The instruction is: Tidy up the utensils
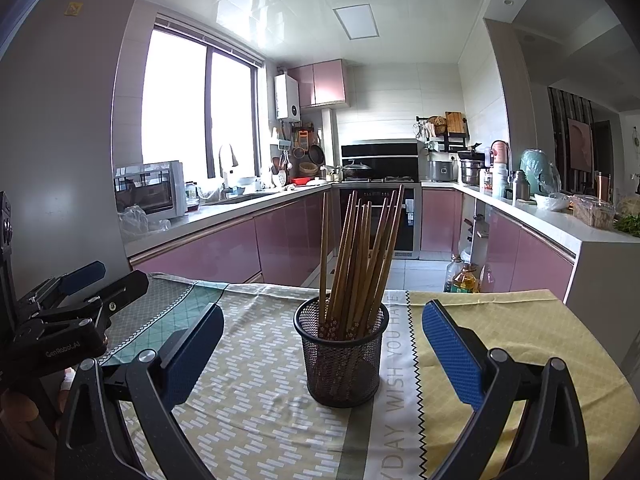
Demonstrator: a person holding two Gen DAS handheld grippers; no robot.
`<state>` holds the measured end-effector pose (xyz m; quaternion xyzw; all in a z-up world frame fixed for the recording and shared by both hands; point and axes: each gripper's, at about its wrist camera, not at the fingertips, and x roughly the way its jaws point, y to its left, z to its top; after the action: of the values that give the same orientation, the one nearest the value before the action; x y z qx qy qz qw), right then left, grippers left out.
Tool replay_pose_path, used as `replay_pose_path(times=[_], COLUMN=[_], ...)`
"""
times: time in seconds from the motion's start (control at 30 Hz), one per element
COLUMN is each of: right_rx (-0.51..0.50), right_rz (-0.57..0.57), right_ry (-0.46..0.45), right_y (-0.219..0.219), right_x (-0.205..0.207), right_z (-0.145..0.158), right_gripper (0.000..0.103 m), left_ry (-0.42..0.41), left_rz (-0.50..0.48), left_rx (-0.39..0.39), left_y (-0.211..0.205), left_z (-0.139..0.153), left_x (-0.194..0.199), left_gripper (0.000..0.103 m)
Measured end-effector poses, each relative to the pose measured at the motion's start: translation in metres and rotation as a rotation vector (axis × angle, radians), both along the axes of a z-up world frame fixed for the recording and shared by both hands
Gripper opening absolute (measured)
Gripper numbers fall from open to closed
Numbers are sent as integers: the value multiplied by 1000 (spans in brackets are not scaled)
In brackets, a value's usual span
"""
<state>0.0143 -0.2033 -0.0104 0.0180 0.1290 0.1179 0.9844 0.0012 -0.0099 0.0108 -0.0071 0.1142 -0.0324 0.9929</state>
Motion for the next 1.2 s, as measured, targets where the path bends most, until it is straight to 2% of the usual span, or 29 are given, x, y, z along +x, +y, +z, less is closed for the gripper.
replay_pose_path(times=[1.2], right_rx=[5], right_rz=[-6], right_ry=[3], right_y=[0], right_x=[1], right_z=[-1], right_gripper=[96], left_ry=[7], left_rz=[-3], left_rx=[0], left_y=[-1], left_z=[-1], left_x=[0], left_gripper=[98])
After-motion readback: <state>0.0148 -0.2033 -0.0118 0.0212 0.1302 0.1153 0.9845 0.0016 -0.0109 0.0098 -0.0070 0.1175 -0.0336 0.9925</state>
